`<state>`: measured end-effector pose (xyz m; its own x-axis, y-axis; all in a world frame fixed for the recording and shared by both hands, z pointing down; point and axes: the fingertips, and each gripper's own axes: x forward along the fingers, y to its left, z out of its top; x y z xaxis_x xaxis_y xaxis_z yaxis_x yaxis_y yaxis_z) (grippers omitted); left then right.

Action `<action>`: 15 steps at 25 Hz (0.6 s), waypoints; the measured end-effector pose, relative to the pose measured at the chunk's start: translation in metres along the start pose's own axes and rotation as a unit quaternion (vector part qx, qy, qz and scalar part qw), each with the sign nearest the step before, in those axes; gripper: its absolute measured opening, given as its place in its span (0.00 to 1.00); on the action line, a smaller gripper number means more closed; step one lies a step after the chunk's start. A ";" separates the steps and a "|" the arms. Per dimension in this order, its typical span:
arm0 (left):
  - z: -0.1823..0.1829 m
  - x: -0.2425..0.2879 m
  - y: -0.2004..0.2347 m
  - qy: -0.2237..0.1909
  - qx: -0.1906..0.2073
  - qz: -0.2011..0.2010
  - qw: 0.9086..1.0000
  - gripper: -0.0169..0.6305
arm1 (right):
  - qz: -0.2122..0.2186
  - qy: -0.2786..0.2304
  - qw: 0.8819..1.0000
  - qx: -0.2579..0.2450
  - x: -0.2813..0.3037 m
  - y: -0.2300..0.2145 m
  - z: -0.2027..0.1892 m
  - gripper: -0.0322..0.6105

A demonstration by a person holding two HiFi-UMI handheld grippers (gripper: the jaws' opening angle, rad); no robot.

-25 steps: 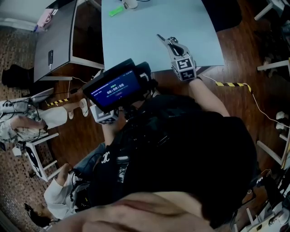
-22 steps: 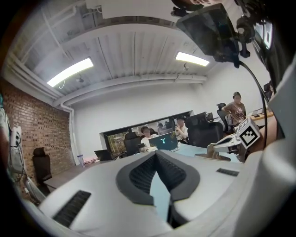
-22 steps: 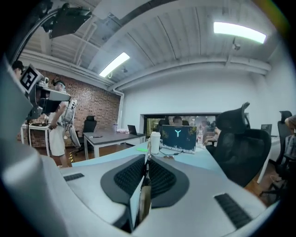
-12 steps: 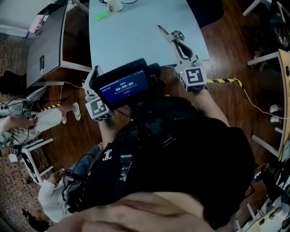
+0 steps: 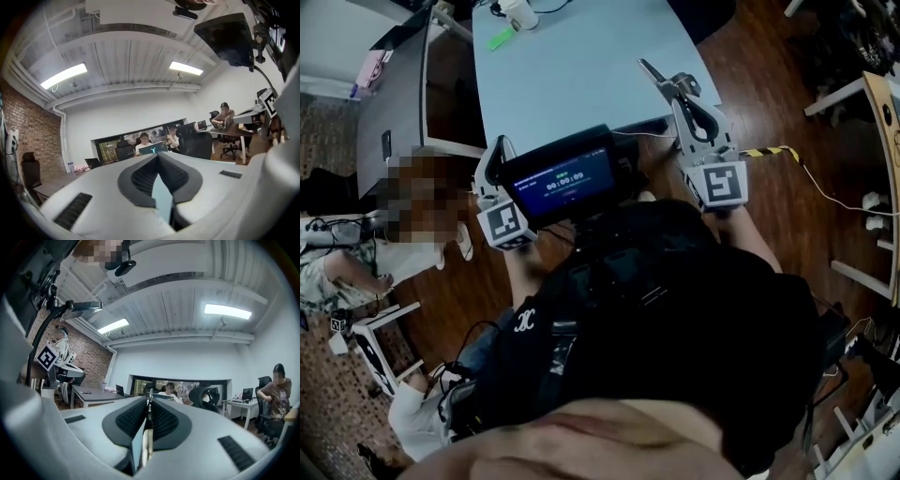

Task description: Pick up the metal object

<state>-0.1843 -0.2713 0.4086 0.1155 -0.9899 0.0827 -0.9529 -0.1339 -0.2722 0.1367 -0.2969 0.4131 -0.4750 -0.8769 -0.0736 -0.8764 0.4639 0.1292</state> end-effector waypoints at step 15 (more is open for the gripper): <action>-0.032 -0.177 0.023 -0.019 0.025 -0.055 0.998 0.04 | -0.050 0.008 0.999 -0.001 -0.182 0.146 0.033 0.08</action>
<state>-0.2357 -0.0974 0.4187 0.2304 -0.9700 0.0781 -0.9188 -0.2432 -0.3108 0.0926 -0.0655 0.4127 -0.3840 -0.9206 -0.0709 -0.9192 0.3738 0.1241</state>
